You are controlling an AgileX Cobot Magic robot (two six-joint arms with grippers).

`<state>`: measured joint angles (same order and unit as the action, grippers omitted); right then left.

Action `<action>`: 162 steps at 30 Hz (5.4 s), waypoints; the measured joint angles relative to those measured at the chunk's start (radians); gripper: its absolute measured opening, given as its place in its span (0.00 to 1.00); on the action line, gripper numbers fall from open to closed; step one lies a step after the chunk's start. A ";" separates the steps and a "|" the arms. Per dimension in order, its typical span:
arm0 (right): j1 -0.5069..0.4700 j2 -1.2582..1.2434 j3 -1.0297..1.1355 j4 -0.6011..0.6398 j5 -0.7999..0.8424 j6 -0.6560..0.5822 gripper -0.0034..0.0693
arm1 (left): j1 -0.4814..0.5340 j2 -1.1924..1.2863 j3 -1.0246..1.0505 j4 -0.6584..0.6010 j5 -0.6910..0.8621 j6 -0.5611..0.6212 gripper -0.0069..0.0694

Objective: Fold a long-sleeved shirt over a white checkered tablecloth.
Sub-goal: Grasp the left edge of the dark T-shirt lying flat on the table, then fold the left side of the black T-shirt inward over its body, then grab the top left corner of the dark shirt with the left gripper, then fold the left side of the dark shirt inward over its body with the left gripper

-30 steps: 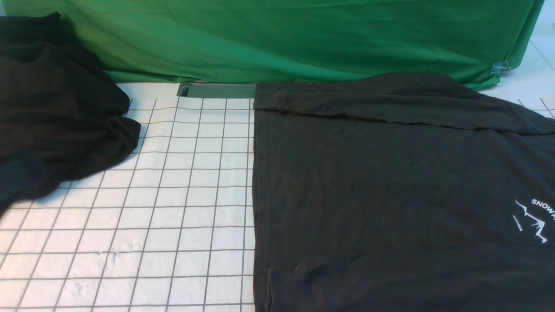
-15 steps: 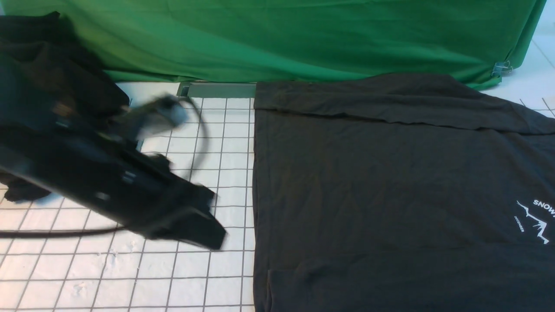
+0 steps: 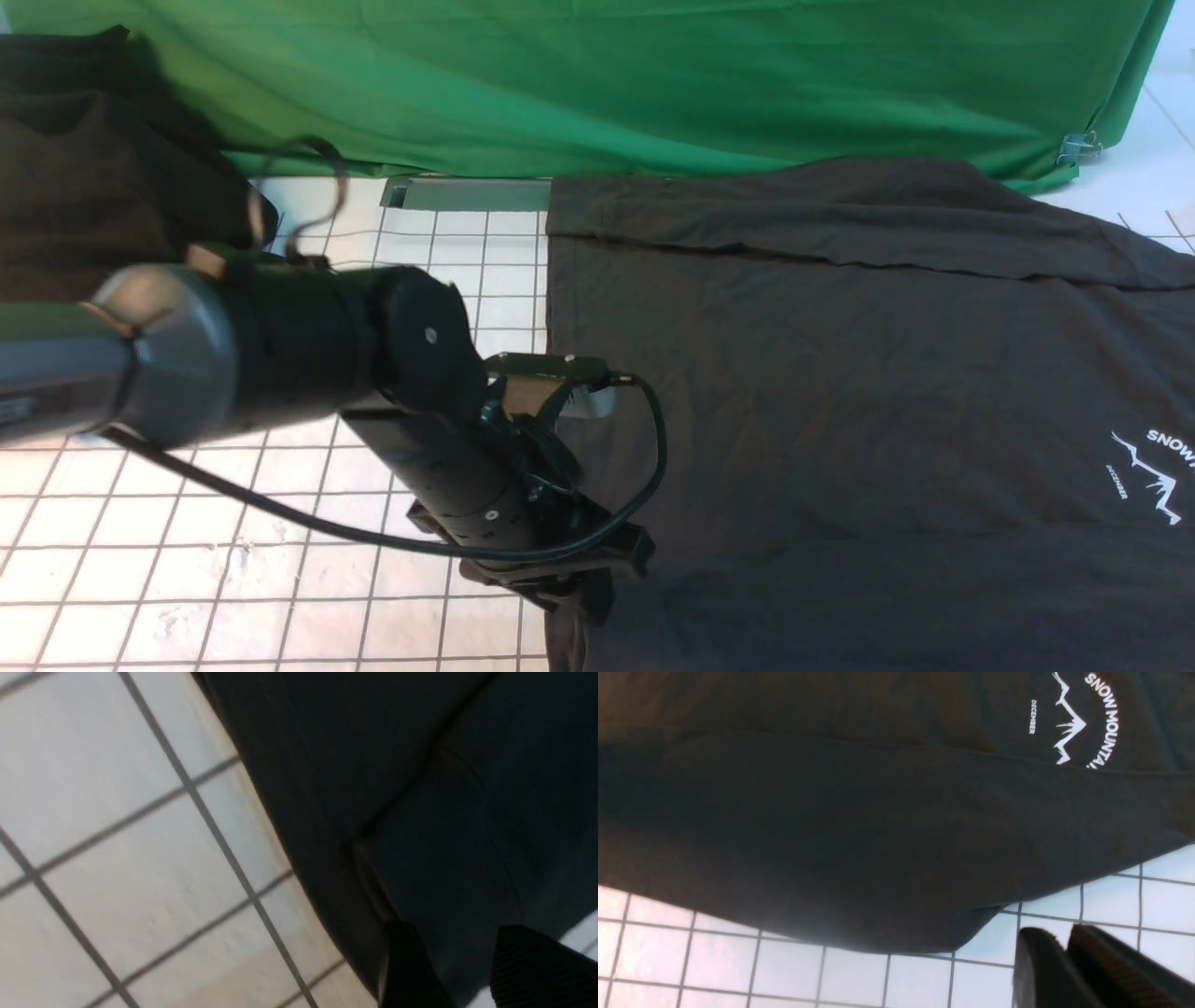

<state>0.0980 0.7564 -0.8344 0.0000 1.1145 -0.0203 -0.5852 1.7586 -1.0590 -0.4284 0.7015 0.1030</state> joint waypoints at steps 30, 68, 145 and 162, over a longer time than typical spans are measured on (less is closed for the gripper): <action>0.000 0.000 0.000 0.000 -0.003 0.001 0.21 | -0.002 0.072 -0.001 -0.025 -0.079 0.001 0.12; 0.000 0.000 0.000 0.000 -0.002 0.003 0.28 | 0.284 0.564 -1.071 -0.043 0.232 -0.152 0.45; 0.000 0.000 0.001 0.000 -0.100 0.086 0.37 | 0.402 0.910 -1.327 -0.516 -0.016 -0.649 0.11; 0.000 0.035 0.001 0.000 -0.103 0.086 0.37 | 0.306 0.514 -1.242 -0.161 0.504 -0.568 0.11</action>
<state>0.0980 0.7919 -0.8335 0.0000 1.0115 0.0653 -0.2791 2.2726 -2.3013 -0.5896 1.2051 -0.4648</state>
